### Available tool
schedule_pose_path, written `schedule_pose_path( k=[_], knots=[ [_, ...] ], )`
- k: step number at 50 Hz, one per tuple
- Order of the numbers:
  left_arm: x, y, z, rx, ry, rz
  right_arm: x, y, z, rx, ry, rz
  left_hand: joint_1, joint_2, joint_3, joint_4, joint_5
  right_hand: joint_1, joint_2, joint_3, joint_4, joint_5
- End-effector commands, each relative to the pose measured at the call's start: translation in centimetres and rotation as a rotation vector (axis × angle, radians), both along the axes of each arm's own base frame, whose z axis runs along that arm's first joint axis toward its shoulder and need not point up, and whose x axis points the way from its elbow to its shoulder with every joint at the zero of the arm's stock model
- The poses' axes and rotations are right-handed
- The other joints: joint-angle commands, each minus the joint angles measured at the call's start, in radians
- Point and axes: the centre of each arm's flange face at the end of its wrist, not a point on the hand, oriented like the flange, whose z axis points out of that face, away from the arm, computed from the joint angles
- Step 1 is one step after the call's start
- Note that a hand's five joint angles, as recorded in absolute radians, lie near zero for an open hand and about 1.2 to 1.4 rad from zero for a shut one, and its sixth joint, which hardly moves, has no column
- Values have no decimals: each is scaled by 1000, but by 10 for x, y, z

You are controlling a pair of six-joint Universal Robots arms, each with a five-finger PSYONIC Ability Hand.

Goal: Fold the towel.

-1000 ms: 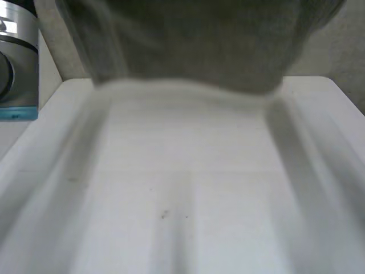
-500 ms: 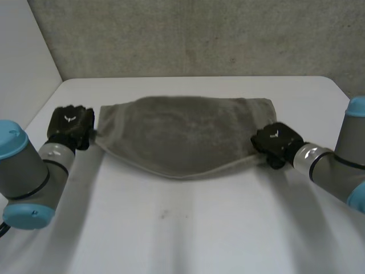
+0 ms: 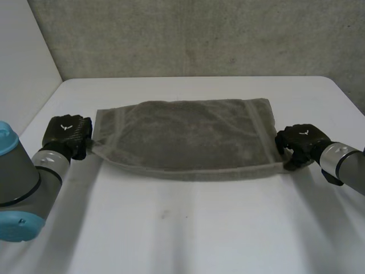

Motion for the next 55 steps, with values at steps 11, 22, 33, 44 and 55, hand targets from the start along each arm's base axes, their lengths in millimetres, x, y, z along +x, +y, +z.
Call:
schedule_pose_path(
  k=[11,22,33,44,55],
  knots=[
    [2,7,-6,58,-16,0,-16,0,-7,11,85,-4,208,178,179,179,185,660,671,688,697,690],
    [3,30,-8,210,-60,-15,-28,15,15,88,116,-4,208,178,179,179,185,660,671,688,697,690],
    [16,77,28,325,-153,-27,-60,62,73,165,305,43,208,178,179,179,185,660,671,688,697,690],
    [20,108,48,379,-192,-55,-64,98,130,15,405,118,208,178,179,179,185,660,671,688,697,690],
    [5,38,13,343,-188,-46,-27,18,86,-68,267,59,208,178,179,179,185,660,671,688,697,690]
  ],
)
